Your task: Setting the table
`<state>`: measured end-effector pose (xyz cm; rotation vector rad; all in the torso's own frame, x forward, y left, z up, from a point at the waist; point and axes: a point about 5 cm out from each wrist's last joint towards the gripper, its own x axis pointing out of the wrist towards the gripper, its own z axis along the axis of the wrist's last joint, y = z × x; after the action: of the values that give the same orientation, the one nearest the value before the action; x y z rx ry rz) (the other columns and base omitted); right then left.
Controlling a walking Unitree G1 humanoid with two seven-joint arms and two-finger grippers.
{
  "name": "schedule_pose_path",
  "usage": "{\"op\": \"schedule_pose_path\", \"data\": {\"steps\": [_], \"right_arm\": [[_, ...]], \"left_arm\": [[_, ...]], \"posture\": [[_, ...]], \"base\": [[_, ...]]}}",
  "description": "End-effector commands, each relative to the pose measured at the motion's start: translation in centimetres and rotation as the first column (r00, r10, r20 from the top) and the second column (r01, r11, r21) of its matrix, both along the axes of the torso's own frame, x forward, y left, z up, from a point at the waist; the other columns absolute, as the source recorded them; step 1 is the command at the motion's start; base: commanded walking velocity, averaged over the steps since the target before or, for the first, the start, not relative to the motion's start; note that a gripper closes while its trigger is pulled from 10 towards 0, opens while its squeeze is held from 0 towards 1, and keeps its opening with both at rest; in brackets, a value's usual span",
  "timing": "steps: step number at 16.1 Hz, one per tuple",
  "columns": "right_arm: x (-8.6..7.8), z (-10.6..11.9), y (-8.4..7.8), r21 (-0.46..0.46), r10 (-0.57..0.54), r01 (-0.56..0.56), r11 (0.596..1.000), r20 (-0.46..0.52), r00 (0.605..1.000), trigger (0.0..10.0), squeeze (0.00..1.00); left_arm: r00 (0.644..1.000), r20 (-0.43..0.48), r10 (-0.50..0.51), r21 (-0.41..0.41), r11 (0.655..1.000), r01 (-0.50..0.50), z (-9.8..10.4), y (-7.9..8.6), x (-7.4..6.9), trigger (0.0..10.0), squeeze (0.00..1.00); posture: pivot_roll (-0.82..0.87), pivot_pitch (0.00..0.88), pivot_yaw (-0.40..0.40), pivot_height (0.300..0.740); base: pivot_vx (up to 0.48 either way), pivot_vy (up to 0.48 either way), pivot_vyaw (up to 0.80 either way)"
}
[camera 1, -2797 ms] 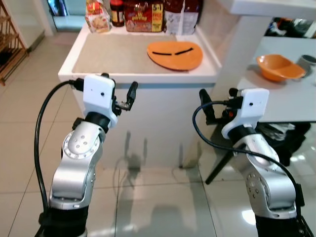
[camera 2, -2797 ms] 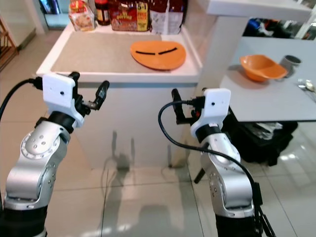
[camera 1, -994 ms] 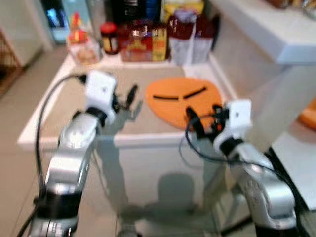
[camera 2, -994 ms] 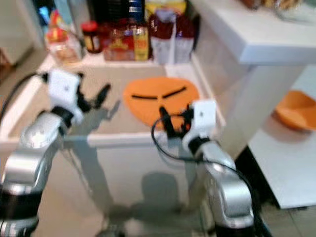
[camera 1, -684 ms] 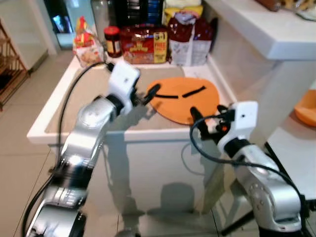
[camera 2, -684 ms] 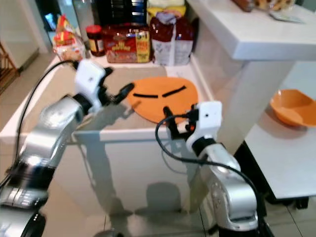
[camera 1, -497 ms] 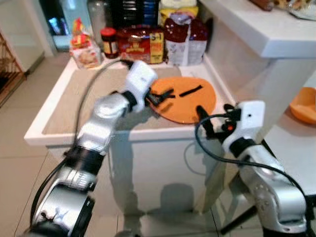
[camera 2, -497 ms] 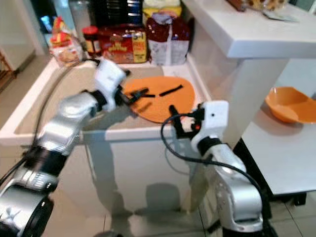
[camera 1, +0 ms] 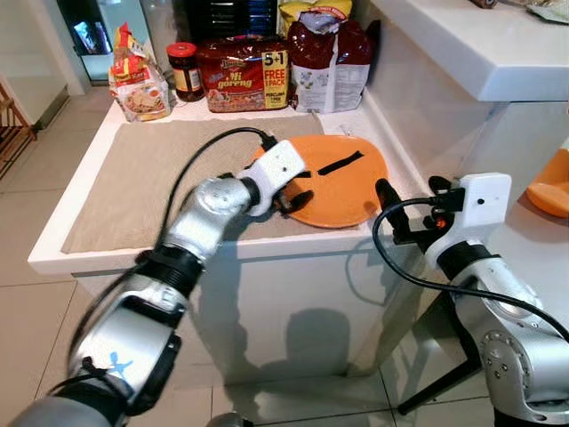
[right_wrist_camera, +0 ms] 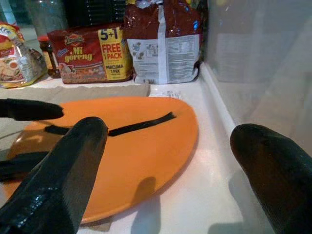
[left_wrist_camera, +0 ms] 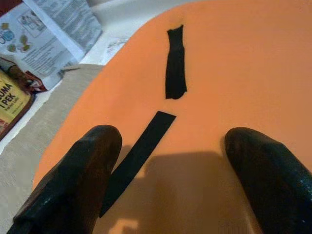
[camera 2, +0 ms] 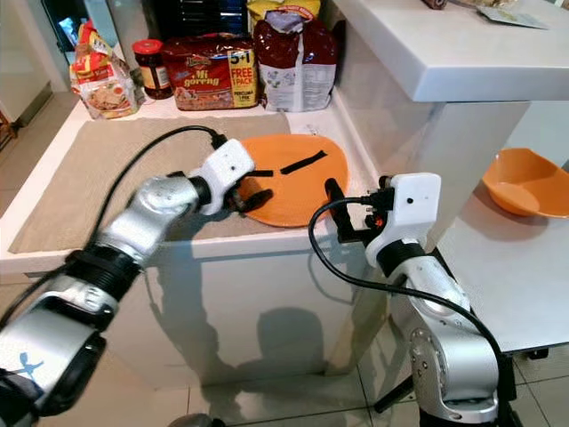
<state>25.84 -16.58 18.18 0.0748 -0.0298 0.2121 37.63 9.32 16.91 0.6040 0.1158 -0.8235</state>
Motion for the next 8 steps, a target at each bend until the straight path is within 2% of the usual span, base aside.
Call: {"op": "schedule_pose_path", "data": {"steps": [1, 6, 8], "right_arm": [[-0.3, 0.3, -0.4, -0.001, -0.004, 0.004, 1.000, 0.007, 1.000, 10.0, 0.00], [0.1, 0.2, -0.5, -0.006, 0.015, -0.015, 1.000, -0.004, 1.000, 10.0, 0.00], [0.2, -0.1, -0.3, 0.014, 0.032, -0.032, 0.999, -0.025, 0.999, 10.0, 0.00]], "left_arm": [[0.998, -0.047, -0.030, 0.055, 0.998, 0.032, -0.4, 1.0, -0.4, 10.0, 0.00], [0.999, -0.025, -0.036, 0.138, 0.990, 0.039, 1.1, 5.0, -0.9, 10.0, 0.00], [1.000, 0.026, 0.017, 0.055, 0.998, -0.019, 2.1, 5.5, -0.7, 10.0, 0.00]], "posture": [[0.00, 0.014, 0.024, 0.740], [0.02, 0.010, 0.006, 0.740], [0.02, 0.006, -0.001, 0.740]], "base": [[0.000, 0.000, 0.00], [0.000, 0.000, 0.00], [0.000, 0.000, 0.00]]}}
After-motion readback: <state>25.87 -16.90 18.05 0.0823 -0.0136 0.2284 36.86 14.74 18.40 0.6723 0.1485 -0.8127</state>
